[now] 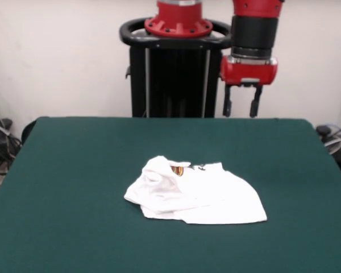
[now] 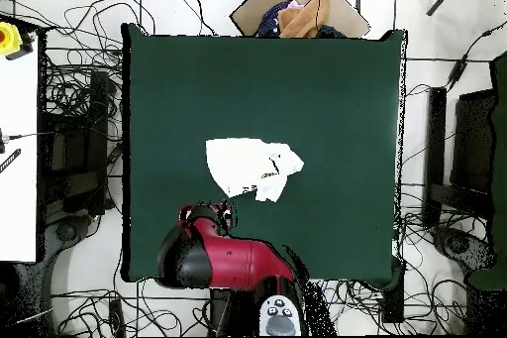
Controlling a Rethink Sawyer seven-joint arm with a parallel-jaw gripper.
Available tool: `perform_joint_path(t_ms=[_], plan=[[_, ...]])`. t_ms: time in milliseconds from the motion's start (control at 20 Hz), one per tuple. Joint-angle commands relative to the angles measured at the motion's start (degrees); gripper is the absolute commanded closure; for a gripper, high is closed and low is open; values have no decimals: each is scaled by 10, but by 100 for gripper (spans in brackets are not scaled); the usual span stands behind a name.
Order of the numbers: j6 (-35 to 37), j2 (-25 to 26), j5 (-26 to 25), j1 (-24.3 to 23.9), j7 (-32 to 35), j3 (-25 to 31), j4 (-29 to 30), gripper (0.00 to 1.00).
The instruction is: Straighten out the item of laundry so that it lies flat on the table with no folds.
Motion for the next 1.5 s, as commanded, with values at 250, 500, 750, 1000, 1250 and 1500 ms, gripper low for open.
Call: perform_joint_path(t_ms=[250, 500, 750, 1000, 1250, 1500], plan=[[173, 55, 7, 12, 58, -8, -89, 0], [142, 74, -3, 2, 73, 0, -101, 0], [32, 155, -12, -24, 86, 21, -124, 0], [-50, 221, -18, -26, 82, 6, -182, 0], [-78, 254, -9, -49, 83, 21, -196, 0], [-83, 268, -6, -60, 81, 22, -196, 0]])
